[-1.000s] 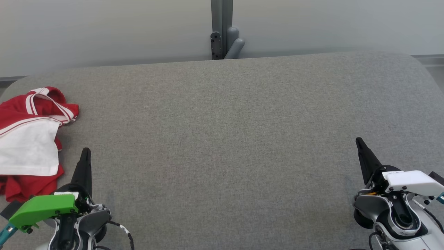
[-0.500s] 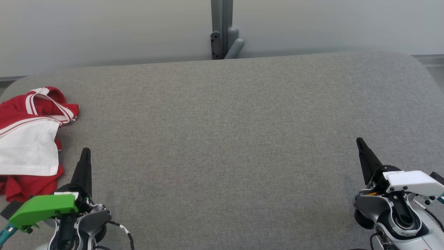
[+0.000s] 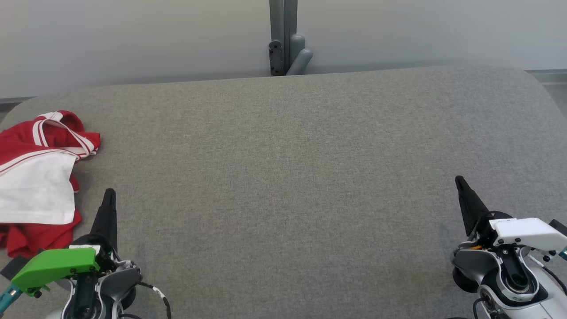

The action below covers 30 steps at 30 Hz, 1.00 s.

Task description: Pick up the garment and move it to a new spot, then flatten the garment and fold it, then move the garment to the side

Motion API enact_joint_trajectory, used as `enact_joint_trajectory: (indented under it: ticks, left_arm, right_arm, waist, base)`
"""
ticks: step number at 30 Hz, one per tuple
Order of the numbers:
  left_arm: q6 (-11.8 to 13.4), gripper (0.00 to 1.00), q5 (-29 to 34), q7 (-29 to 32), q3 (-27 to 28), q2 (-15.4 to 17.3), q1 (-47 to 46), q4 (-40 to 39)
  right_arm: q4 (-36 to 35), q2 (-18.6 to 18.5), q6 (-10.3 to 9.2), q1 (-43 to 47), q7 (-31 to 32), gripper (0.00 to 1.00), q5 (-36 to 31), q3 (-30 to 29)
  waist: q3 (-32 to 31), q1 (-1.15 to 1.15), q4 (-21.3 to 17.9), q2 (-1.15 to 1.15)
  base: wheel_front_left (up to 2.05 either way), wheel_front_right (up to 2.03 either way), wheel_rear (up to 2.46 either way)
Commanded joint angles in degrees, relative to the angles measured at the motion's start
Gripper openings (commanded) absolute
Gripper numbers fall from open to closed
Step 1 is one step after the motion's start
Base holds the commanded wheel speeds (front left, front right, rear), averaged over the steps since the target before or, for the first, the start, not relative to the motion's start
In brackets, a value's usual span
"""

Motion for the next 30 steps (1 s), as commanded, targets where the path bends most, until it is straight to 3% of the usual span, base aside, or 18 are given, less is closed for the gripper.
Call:
enact_joint_trajectory:
  ticks: [1, 30]
  left_arm:
    - [0.1, 0.0, -0.1, 0.3, 0.2, 0.3, -0.4, -0.1]
    - [0.1, 0.0, -0.1, 0.3, 0.2, 0.3, -0.3, -0.1]
  right_arm:
    - [-0.2, -0.4, 0.02, -0.2, -0.3, 0.0, 0.3, 0.2]
    - [-0.9, -1.7, 0.02, -0.4, -1.7, 0.0, 1.8, 1.7]
  waist:
    - [0.0, 0.0, 0.0, 0.0]
    - [0.0, 0.0, 0.0, 0.0]
  base:
    - [0.0, 0.0, 0.0]
    - [0.0, 0.0, 0.0]
